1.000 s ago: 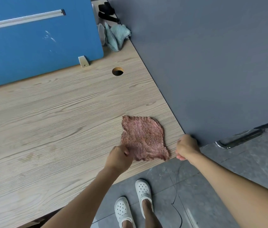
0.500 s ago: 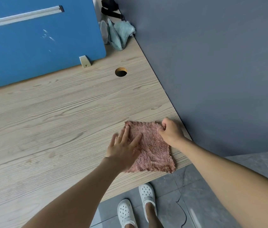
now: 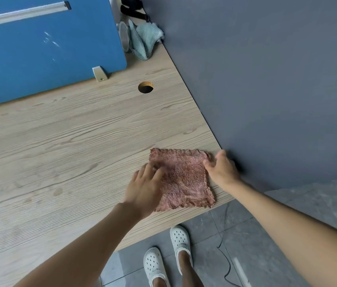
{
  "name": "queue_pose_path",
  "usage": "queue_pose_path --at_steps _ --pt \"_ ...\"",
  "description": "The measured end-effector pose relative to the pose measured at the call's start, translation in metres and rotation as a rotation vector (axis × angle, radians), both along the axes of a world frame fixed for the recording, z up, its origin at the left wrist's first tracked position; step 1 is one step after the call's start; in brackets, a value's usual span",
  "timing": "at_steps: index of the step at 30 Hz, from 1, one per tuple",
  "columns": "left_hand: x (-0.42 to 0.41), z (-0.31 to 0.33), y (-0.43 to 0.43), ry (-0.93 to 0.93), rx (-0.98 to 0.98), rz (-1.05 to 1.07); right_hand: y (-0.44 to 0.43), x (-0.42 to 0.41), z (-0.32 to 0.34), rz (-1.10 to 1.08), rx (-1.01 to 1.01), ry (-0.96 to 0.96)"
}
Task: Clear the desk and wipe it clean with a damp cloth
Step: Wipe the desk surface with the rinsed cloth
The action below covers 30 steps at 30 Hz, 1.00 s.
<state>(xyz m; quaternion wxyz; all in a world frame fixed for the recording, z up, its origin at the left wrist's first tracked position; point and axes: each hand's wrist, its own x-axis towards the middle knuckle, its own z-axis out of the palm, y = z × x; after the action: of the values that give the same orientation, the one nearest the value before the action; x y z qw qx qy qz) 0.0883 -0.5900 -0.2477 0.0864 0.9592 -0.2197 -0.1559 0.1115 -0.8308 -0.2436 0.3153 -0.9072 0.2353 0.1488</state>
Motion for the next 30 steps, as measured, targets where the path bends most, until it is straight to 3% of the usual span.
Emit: queue_pose_path --at_steps 2,5,7,9,12,14,18,22,23,25,27,30 --pt "-0.012 -0.006 0.016 -0.092 -0.031 -0.135 -0.002 -0.011 0.002 0.059 0.007 0.150" --pt "-0.023 -0.009 0.028 -0.060 -0.025 -0.274 0.003 -0.027 0.009 0.207 -0.024 0.352" --pt "-0.025 -0.010 0.029 -0.028 -0.004 -0.288 0.008 -0.036 0.006 0.236 -0.045 0.362" --pt "-0.025 -0.013 0.030 -0.026 0.014 -0.279 0.010 -0.041 0.008 0.128 0.046 0.327" --pt "-0.026 -0.015 0.028 -0.080 -0.065 -0.258 0.012 -0.043 0.019 -0.261 0.500 0.322" --pt "-0.025 -0.013 0.024 -0.125 -0.133 -0.265 0.013 -0.041 0.025 -0.413 0.626 0.330" --pt "0.007 0.016 0.009 0.029 -0.227 -0.031 0.014 -0.030 0.037 -0.434 0.559 0.298" --pt "0.066 0.044 -0.011 0.080 -0.418 0.350 0.012 0.007 0.039 -0.703 0.669 0.104" --pt "0.076 0.046 -0.014 0.100 -0.432 0.415 0.013 0.013 0.037 -0.714 0.605 0.050" --pt "0.091 0.041 -0.014 0.112 -0.398 0.512 0.013 0.017 0.028 -0.462 0.235 -0.074" --pt "0.093 0.032 -0.008 0.145 -0.290 0.507 0.015 0.009 0.022 0.009 -0.135 -0.218" --pt "0.084 0.016 0.006 0.306 0.045 0.309 0.019 0.008 0.010 0.656 -0.308 -0.407"
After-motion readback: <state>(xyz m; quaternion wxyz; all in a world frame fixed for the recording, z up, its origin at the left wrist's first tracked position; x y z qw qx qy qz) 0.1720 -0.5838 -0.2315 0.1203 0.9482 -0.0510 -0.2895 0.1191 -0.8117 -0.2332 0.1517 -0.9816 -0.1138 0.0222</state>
